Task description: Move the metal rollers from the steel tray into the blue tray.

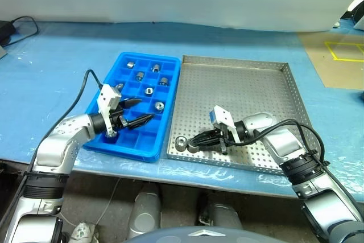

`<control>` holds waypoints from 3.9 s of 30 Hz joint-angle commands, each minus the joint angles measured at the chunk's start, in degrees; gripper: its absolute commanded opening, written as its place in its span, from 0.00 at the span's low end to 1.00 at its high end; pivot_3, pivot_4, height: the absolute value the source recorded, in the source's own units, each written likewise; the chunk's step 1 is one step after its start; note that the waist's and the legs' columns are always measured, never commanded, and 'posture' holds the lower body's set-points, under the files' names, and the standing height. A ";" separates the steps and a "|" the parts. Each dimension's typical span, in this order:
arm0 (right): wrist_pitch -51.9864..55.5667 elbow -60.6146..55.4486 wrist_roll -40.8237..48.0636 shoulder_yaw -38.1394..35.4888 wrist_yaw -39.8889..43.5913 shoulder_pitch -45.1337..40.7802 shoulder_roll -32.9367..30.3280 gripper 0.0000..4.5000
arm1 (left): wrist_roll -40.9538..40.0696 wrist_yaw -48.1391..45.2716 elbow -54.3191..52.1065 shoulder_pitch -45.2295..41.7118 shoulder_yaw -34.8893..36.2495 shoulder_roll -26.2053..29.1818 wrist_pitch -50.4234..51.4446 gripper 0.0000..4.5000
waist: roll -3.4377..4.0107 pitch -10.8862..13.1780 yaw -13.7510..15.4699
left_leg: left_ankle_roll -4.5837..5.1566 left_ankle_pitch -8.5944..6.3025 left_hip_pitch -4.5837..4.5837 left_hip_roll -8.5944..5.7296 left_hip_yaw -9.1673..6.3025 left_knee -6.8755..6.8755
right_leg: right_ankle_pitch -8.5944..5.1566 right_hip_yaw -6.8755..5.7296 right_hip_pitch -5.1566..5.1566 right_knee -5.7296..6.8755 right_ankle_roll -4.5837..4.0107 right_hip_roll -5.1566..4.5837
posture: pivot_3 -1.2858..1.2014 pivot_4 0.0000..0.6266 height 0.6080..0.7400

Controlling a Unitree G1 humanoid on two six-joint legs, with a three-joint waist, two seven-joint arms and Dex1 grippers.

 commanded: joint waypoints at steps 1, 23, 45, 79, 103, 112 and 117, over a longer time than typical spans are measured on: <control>0.11 0.05 -0.01 -0.72 -0.11 -1.20 0.29 0.01 | 0.29 -1.36 0.57 -1.38 1.40 0.90 -2.00 1.00 | 0.00 0.00 0.02 | -0.01 -0.01 0.00 0.00 0.00 0.00 | 0.00 0.00 0.01 0.00 0.00 0.00 | 0.60 0.24 1.00; 21.52 -5.66 12.68 -14.24 -2.54 -3.92 -5.79 0.01 | -3.37 4.63 -11.04 -12.77 -2.00 -1.51 11.49 1.00 | 0.00 0.01 0.68 | 0.12 0.05 -0.07 -0.01 0.01 -0.02 | 0.00 -0.01 -0.02 -0.04 -0.02 0.00 | 0.58 0.24 1.00; 36.36 -15.66 26.18 -20.67 -13.22 -3.75 -3.18 0.01 | 14.19 -12.37 -4.78 -20.31 -17.00 1.24 -12.30 1.00 | 0.09 0.00 -0.81 | -0.17 0.22 -0.14 0.01 0.09 -0.21 | 0.01 0.01 -0.13 -0.21 -0.01 0.04 | 0.54 0.24 1.00; 38.13 -20.08 32.90 -22.65 -17.44 -2.49 -4.75 0.00 | 21.01 -13.57 6.31 -22.85 -18.84 -6.41 -25.00 0.75 | 0.09 0.00 -1.64 | -0.18 0.22 -0.16 0.00 0.10 -0.20 | 0.01 0.01 -0.12 -0.21 -0.01 0.03 | 0.53 0.24 1.00; 35.38 -20.68 31.44 -20.65 -16.13 -0.56 -7.18 0.00 | 18.35 -14.47 23.92 -25.70 -16.04 -10.29 -49.48 0.75 | 0.09 -0.01 -1.62 | -0.18 0.22 -0.19 0.00 0.09 -0.20 | 0.02 -0.01 -0.15 -0.19 0.01 0.02 | 0.53 0.24 1.00; 34.75 -20.23 31.12 -20.17 -16.10 -0.58 -7.37 0.00 | 14.91 -19.37 18.65 -23.85 -16.44 -8.73 -43.22 0.75 | 0.09 -0.01 -1.57 | -0.18 0.22 -0.19 0.00 0.11 -0.20 | 0.01 -0.01 -0.16 -0.21 0.01 0.02 | 0.53 0.24 1.00; 34.59 -20.21 30.86 -20.09 -16.03 -0.62 -7.42 0.00 | 10.36 -21.92 12.82 -22.85 -15.86 -6.04 -28.18 0.75 | 0.09 -0.01 -1.60 | -0.18 0.22 -0.19 0.01 0.11 -0.20 | 0.01 -0.01 -0.16 -0.20 0.00 0.02 | 0.53 0.24 1.00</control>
